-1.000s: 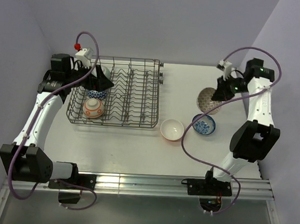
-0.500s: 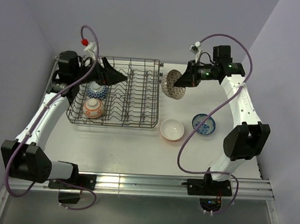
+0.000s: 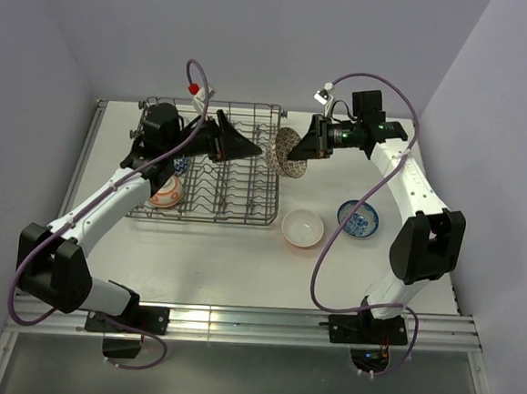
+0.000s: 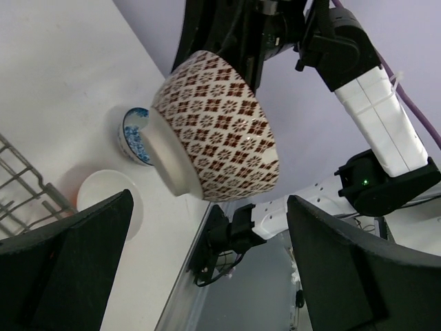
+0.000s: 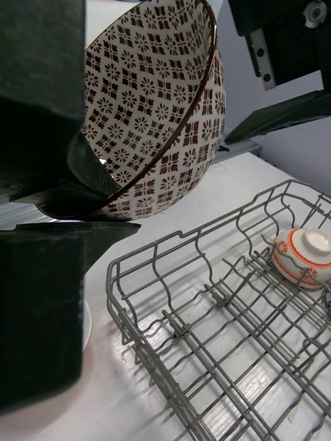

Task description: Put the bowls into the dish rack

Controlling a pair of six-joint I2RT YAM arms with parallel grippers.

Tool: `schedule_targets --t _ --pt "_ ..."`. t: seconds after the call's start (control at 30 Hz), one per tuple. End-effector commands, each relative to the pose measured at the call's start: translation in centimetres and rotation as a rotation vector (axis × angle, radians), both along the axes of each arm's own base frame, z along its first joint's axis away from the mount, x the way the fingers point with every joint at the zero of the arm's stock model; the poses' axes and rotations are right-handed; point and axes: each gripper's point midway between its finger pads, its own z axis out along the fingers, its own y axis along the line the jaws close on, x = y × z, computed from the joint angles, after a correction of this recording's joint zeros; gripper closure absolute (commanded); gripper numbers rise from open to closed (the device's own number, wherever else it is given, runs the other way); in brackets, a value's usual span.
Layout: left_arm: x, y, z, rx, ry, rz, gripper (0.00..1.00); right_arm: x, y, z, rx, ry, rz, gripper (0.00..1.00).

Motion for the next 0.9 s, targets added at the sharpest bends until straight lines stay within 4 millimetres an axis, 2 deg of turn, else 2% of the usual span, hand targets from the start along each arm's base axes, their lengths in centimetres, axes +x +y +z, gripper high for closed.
schedule_targets --t 0.0,0.17,0.3,0.57,0.87 --pt "-0.2 -1.2 1.6 -0.057 -0.029 -0.005 0.01 -1.1 0.7 3.5 0.053 -0.094 0.014 1.00" --pt "-0.5 -2.1 1.8 -0.065 -0.009 -0.011 0.01 -1.5 1.2 2.8 0.048 -0.073 0.022 1.00" --pt "0.0 -2.4 0.8 -0.034 0.035 0.018 0.00 -1.5 1.3 2.6 0.041 -0.078 0.009 1.00" --pt "0.0 -3.1 0.1 -0.022 0.086 0.032 0.01 -1.2 1.3 2.5 0.040 -0.089 -0.026 1.00" --pt "0.0 -3.6 0.2 -0.056 0.132 0.024 0.00 -1.4 1.9 1.9 0.032 -0.073 -0.021 1.00"
